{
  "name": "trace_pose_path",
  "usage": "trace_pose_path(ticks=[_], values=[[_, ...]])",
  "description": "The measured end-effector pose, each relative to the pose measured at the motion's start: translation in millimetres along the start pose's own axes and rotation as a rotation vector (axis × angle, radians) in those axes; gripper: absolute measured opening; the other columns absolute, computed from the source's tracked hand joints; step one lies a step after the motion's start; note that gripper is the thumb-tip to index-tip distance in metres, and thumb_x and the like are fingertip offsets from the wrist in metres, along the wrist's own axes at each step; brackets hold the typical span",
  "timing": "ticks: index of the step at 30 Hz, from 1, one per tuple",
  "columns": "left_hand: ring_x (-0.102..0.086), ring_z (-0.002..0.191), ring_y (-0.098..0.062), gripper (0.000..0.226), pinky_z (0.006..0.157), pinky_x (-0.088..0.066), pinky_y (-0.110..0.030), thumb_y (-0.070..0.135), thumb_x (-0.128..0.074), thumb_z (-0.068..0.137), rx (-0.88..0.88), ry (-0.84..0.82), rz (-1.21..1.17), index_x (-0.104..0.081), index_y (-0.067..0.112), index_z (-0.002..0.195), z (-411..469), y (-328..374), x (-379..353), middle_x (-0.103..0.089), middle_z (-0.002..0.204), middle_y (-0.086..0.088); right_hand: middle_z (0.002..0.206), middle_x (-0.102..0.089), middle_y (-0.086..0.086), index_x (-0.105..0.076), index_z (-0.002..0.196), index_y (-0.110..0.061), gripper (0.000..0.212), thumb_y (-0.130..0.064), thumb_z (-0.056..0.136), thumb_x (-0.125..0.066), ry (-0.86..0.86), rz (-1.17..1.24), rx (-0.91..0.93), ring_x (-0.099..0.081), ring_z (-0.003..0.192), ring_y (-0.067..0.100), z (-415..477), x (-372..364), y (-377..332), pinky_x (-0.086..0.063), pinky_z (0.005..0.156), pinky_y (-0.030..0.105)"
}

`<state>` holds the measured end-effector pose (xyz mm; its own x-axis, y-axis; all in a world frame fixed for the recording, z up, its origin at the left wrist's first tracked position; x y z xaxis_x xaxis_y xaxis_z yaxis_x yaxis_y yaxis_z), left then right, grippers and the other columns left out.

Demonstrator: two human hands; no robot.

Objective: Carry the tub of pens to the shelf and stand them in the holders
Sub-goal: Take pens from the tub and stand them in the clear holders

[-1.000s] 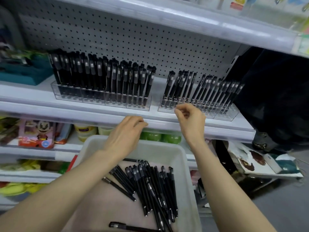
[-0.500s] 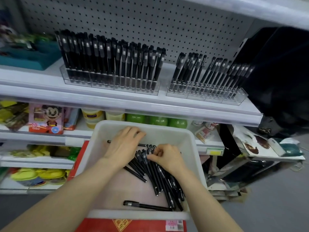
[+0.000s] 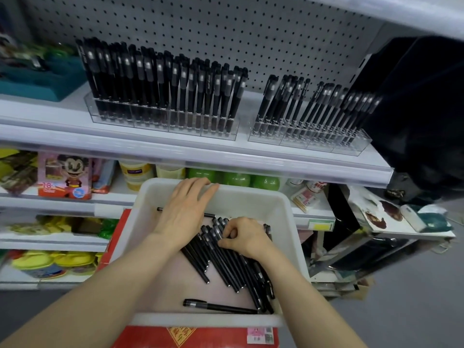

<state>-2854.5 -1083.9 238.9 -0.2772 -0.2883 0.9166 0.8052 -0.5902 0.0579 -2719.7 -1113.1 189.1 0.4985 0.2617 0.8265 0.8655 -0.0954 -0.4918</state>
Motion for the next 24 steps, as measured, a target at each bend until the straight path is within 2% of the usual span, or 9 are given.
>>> trace_pose_path(ticks=[2,4,5,8,9,13,15,20,24], values=[[-0.042,0.125,-0.034,0.079,0.107,-0.036,-0.047,0.002,-0.074,0.065,0.004,-0.009,0.0,-0.048,0.01,0.14,0,0,1,-0.048,0.134,-0.015,0.072,-0.06,-0.013,-0.067,0.081,-0.025,0.011,-0.031,0.079,-0.076,-0.023,0.035,-0.003,-0.057,0.076,0.007,0,1,-1,-0.045,0.066,0.019],[-0.041,0.125,-0.034,0.08,0.106,-0.037,-0.046,0.0,-0.075,0.064,0.007,-0.016,0.01,-0.049,0.009,0.14,0,0,1,-0.049,0.134,-0.015,0.078,-0.065,-0.007,-0.062,0.078,-0.03,0.013,-0.029,0.081,-0.074,-0.004,0.147,0.001,-0.061,0.078,0.01,1,11,-1,-0.053,0.078,0.031],[-0.041,0.124,-0.034,0.08,0.106,-0.038,-0.047,0.0,-0.075,0.064,0.008,-0.018,0.017,-0.049,0.009,0.139,0,1,2,-0.049,0.133,-0.016,0.08,-0.067,-0.003,-0.059,0.08,-0.029,0.014,-0.026,0.085,-0.072,0.003,0.249,0.0,-0.062,0.076,0.011,0,18,0,-0.055,0.078,0.033],[-0.044,0.122,-0.034,0.079,0.103,-0.042,-0.047,0.0,-0.077,0.064,0.012,-0.028,0.039,-0.051,0.01,0.138,2,3,4,-0.051,0.132,-0.015,0.089,-0.072,0.013,-0.052,0.095,-0.019,0.008,-0.021,0.096,-0.06,0.018,0.536,0.013,-0.065,0.072,0.018,-6,47,-3,-0.055,0.061,0.03],[-0.047,0.119,-0.033,0.077,0.1,-0.045,-0.046,0.001,-0.079,0.064,0.013,-0.035,0.048,-0.053,0.01,0.136,4,3,6,-0.053,0.129,-0.014,0.091,-0.073,0.015,-0.051,0.099,-0.017,0.007,-0.02,0.098,-0.057,0.032,0.605,0.036,-0.067,0.073,0.021,-8,62,-5,-0.056,0.062,0.031],[-0.058,0.089,-0.023,0.052,0.067,-0.056,-0.035,0.007,-0.085,0.061,-0.005,-0.078,0.087,-0.069,0.014,0.11,28,7,21,-0.063,0.101,-0.005,0.086,-0.073,0.013,-0.051,0.106,-0.012,0.012,-0.009,0.097,-0.058,0.134,0.719,0.155,-0.069,0.075,0.021,-12,130,-8,-0.06,0.077,0.037],[-0.059,0.087,-0.022,0.044,0.059,-0.056,-0.034,0.007,-0.084,0.064,-0.035,-0.053,0.08,-0.07,0.015,0.105,46,15,35,-0.064,0.098,-0.003,0.084,-0.073,0.012,-0.053,0.107,-0.008,0.015,-0.005,0.095,-0.06,0.223,0.724,0.185,-0.07,0.078,0.023,-12,167,-6,-0.06,0.079,0.033],[-0.055,0.11,-0.024,0.063,0.069,-0.057,-0.033,-0.001,-0.078,0.068,-0.092,0.103,0.019,-0.06,0.011,0.127,98,50,74,-0.058,0.123,-0.007,0.076,-0.073,0.002,-0.064,0.096,-0.011,0.004,-0.012,0.093,-0.065,0.547,0.642,0.248,-0.071,0.072,0.013,-14,255,1,-0.059,0.076,0.032],[-0.039,0.131,-0.027,0.082,0.09,-0.052,-0.035,-0.007,-0.073,0.07,-0.068,0.126,0.041,-0.041,0.007,0.144,136,60,79,-0.041,0.145,-0.012,0.076,-0.072,0.006,-0.065,0.089,-0.015,0.004,-0.018,0.092,-0.067,0.821,0.606,0.258,-0.07,0.065,0.012,-16,302,5,-0.06,0.073,0.032]])
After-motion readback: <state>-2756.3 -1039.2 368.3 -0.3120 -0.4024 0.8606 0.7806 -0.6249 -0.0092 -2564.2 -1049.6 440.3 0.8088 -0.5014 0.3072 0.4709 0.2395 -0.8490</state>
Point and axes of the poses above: each hand's wrist, its own z-axis towards the middle knuckle, its own x-axis out of the back of the hand, y = z × x, the point moved 8 cm from there along z, towards the middle knuckle
